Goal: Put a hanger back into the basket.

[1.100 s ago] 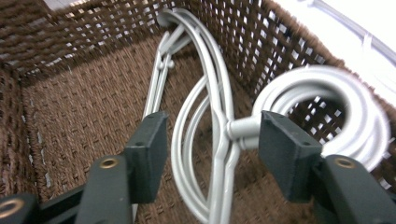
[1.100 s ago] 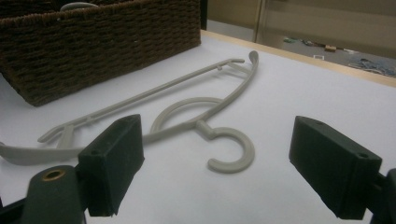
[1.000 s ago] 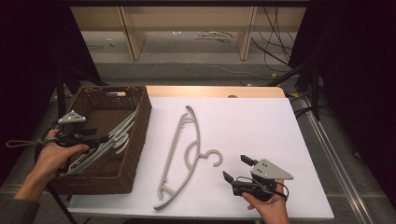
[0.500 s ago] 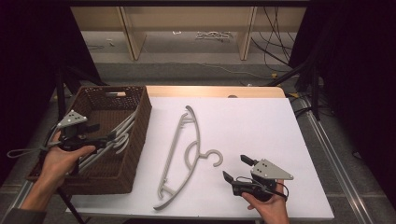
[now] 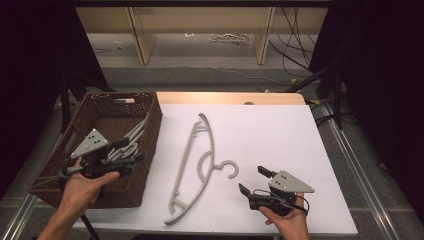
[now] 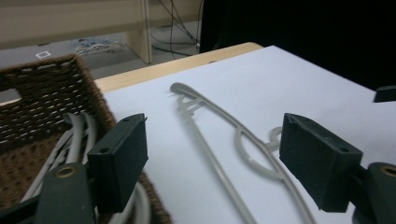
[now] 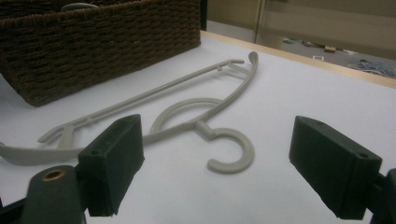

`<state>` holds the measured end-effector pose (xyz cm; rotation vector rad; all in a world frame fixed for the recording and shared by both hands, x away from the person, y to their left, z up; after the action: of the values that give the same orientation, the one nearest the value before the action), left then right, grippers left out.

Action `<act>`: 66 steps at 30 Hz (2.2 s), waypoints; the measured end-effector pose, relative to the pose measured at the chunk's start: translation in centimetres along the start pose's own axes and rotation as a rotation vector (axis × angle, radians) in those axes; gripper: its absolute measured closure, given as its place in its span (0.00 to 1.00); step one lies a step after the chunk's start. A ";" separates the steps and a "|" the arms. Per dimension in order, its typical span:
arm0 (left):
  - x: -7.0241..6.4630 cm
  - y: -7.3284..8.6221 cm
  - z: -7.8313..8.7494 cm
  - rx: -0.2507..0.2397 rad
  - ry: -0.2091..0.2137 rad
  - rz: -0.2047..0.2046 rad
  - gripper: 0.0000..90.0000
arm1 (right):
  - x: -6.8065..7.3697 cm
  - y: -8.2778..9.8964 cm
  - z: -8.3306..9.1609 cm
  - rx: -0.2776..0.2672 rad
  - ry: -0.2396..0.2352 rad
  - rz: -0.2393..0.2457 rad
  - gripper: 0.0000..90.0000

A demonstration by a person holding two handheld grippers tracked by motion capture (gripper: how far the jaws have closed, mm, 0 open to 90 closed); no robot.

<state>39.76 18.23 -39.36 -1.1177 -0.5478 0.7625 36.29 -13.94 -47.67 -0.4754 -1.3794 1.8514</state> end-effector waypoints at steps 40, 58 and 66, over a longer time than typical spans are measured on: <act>-9.4 4.6 -3.6 0.076 0.154 -0.150 0.23 | 0.0 -0.3 0.1 -0.008 0.006 0.020 0.21; -11.6 5.5 -7.4 0.156 0.221 -0.198 0.23 | 0.1 -0.1 0.2 0.006 0.003 0.013 0.21; -12.4 5.5 -9.6 0.217 0.242 -0.250 0.23 | -0.2 -0.4 0.3 -0.023 0.015 0.021 0.21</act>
<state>37.46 4.28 -48.15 -0.9045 -0.3806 0.4499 36.34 -14.29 -47.22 -0.5168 -1.3922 1.8470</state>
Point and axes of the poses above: each handheld gripper's, and its own axes: z roughly backward along the jaws, y roughly out of its underside, x roughly to its left, the point moved 10 cm from there along -z, roughly forward along the jaws, and after that the axes turned 7 degrees about -z, right-handed, at the moved point
